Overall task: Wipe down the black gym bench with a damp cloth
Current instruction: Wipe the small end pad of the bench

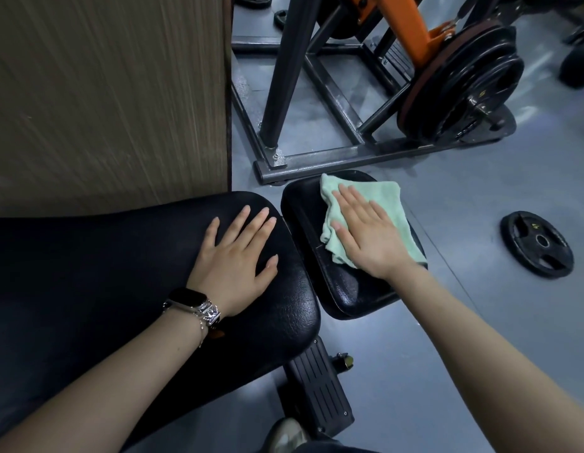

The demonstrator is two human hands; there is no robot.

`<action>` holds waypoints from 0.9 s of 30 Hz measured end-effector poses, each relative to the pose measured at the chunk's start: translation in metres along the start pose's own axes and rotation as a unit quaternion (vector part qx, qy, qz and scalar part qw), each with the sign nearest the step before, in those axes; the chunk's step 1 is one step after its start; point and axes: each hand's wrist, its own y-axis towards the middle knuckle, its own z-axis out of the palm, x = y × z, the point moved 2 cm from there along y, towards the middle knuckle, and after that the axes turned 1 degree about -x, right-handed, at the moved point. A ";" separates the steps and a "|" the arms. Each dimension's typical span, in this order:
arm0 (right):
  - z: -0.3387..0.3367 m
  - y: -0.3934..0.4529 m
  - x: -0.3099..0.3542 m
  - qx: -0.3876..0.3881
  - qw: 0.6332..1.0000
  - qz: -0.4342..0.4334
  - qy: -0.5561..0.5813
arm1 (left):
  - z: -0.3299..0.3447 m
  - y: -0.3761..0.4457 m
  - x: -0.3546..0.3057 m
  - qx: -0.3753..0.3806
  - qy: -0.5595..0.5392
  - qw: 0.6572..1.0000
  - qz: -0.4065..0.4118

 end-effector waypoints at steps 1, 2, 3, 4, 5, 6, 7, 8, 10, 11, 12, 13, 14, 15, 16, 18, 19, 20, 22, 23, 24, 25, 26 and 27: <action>-0.001 -0.010 0.000 -0.001 1.000 -0.006 0.000 | 0.000 0.000 0.000 -0.001 0.002 1.000 0.000; -0.002 -0.020 -0.001 -0.001 1.000 -0.010 0.001 | 0.000 0.000 0.000 -0.002 0.003 1.000 0.001; -0.003 -0.031 -0.001 -0.001 1.000 -0.015 0.001 | -0.001 0.000 -0.001 -0.003 0.002 1.000 0.002; -0.004 -0.040 -0.002 -0.001 1.000 -0.018 0.002 | -0.001 -0.001 -0.001 -0.003 0.000 1.000 0.003; -0.005 -0.050 -0.002 -0.001 1.000 -0.021 0.004 | -0.001 -0.001 -0.001 -0.003 -0.002 1.000 0.004; -0.006 -0.058 -0.002 -0.001 1.000 -0.023 0.008 | -0.001 -0.001 -0.001 -0.002 -0.003 1.000 0.004; -0.007 -0.067 -0.002 0.002 1.000 -0.026 0.012 | -0.001 -0.001 -0.001 -0.002 -0.002 1.000 0.004; -0.008 -0.076 -0.003 0.005 0.999 -0.029 0.015 | -0.001 -0.001 -0.001 -0.001 0.000 1.000 0.004; -0.008 -0.093 -0.005 0.008 0.999 -0.037 0.020 | -0.001 -0.001 0.000 -0.003 0.004 1.000 0.005; -0.008 -0.100 -0.006 0.009 0.999 -0.041 0.021 | -0.001 -0.001 0.000 -0.003 0.005 1.000 0.005; -0.008 -0.105 -0.008 0.012 0.999 -0.044 0.022 | 0.000 -0.001 0.000 -0.005 0.006 1.000 0.006; -0.009 -0.107 -0.009 0.014 0.999 -0.047 0.021 | 0.000 -0.001 0.000 -0.008 0.006 1.000 0.005; -0.009 -0.106 -0.011 0.016 0.998 -0.049 0.019 | 0.000 -0.001 0.000 -0.011 0.006 1.000 0.005; -0.009 -0.103 -0.013 0.017 0.998 -0.050 0.017 | 0.001 -0.001 0.000 -0.013 0.007 1.000 0.006; -0.010 -0.098 -0.015 0.017 0.998 -0.051 0.013 | 0.001 0.000 0.000 -0.015 0.007 1.000 0.007; -0.011 -0.083 -0.020 0.017 0.998 -0.052 0.006 | 0.002 0.000 0.001 -0.019 0.005 1.000 0.008; -0.011 -0.074 -0.023 0.018 0.999 -0.051 0.001 | 0.003 0.000 0.001 -0.020 0.002 1.000 0.009; -0.011 -0.064 -0.026 0.018 0.999 -0.049 -0.005 | 0.003 0.000 0.001 -0.020 0.001 1.000 0.011; -0.010 -0.041 -0.030 0.017 0.999 -0.041 -0.012 | 0.004 0.000 0.002 -0.022 -0.001 1.000 0.012; -0.010 -0.029 -0.031 0.018 0.999 -0.036 -0.012 | 0.004 0.000 0.002 -0.023 -0.001 1.000 0.012; -0.009 -0.017 -0.032 0.018 0.999 -0.029 -0.010 | 0.004 0.000 0.003 -0.024 -0.001 1.000 0.012; -0.009 -0.005 -0.032 0.017 1.000 -0.022 -0.007 | 0.005 0.000 0.003 -0.026 0.000 1.000 0.011; -0.009 0.007 -0.033 0.013 1.000 -0.015 -0.005 | 0.005 0.000 0.003 -0.028 0.001 1.000 0.011; -0.008 0.018 -0.034 0.007 1.000 -0.010 -0.004 | 0.005 0.000 0.003 -0.031 0.002 0.999 0.012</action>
